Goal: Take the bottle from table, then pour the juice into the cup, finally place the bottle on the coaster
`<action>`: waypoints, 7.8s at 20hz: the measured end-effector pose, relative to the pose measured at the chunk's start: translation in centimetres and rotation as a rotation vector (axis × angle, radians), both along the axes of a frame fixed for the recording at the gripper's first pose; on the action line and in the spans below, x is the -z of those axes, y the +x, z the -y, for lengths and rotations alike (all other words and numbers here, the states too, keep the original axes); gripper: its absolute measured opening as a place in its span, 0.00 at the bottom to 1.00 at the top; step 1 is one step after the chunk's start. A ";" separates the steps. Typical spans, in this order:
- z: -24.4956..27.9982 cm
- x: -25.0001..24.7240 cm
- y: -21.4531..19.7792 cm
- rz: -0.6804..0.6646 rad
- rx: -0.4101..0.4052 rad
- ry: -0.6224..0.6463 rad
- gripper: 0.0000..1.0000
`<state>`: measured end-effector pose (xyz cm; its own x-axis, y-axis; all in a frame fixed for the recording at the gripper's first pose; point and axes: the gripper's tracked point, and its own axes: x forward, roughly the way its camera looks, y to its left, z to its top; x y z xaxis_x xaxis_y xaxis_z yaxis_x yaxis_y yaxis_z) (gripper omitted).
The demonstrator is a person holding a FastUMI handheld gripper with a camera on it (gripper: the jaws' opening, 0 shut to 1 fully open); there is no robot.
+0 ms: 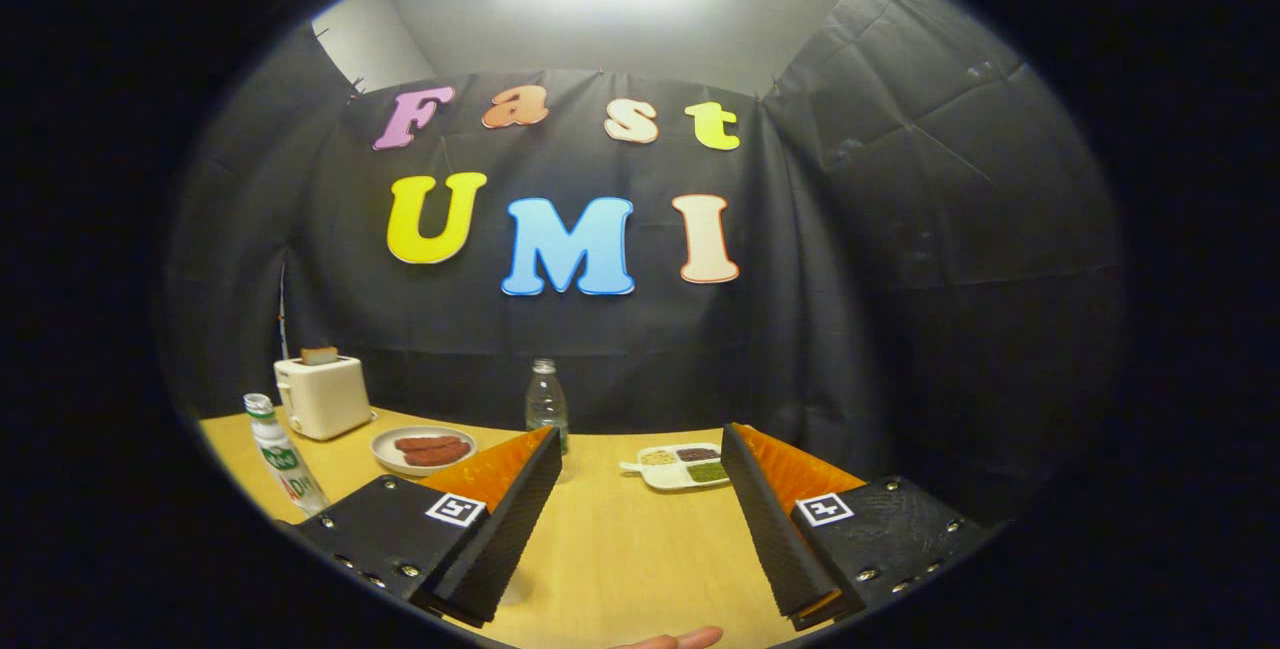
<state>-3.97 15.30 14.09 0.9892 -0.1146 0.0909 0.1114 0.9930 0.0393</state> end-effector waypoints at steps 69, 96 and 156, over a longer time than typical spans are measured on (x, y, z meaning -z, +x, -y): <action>-23.5 8.1 4.7 -0.039 -0.330 1.187 0.70; -21.2 5.9 5.0 0.031 -0.388 1.591 0.70; -21.7 3.9 5.7 0.160 -0.467 1.836 0.70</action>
